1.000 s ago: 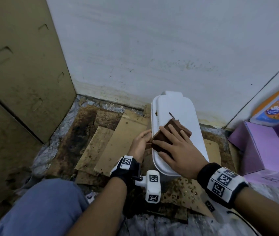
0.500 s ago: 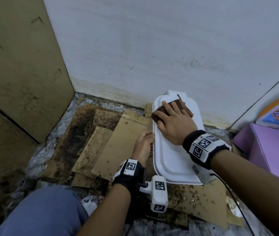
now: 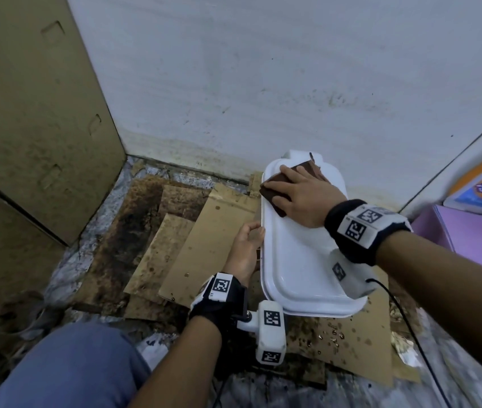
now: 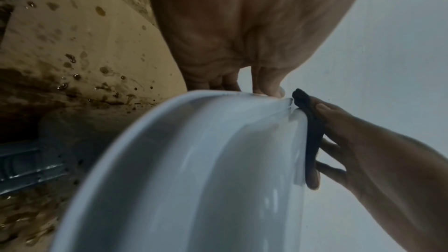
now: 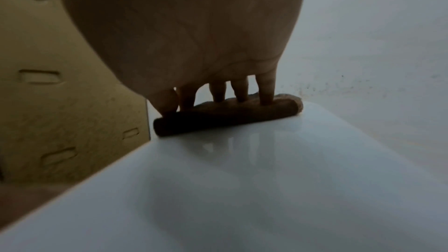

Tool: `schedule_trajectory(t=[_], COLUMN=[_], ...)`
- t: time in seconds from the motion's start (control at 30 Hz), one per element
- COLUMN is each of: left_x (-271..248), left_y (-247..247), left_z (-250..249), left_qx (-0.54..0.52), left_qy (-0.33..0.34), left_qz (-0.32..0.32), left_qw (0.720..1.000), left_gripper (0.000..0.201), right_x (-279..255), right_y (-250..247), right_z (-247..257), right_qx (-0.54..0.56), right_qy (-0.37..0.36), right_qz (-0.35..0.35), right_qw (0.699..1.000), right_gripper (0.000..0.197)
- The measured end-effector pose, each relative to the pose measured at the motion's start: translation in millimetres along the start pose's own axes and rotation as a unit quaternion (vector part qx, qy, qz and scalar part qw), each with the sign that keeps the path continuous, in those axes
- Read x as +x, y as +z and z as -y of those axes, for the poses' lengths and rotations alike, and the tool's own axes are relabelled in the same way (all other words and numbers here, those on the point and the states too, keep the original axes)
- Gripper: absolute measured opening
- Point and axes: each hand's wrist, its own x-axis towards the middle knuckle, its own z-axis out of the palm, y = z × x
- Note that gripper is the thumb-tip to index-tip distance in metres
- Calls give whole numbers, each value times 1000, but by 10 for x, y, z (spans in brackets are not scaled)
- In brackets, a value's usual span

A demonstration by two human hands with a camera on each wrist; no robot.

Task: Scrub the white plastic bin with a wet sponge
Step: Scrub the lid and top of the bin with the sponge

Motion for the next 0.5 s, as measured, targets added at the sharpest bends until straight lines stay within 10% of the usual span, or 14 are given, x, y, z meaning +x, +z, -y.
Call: schedule_trajectory(t=[0.5], left_x=[4], left_y=[-23], left_z=[-7], left_qx=[-27], left_qy=[-6], left_qz=[10], left_qw=[1000], left_gripper=[18], right_x=[-458], right_y=[128], right_z=[211], right_qx=[67], right_qy=[18], right_qz=[23], right_qw=[997], right_gripper=[50])
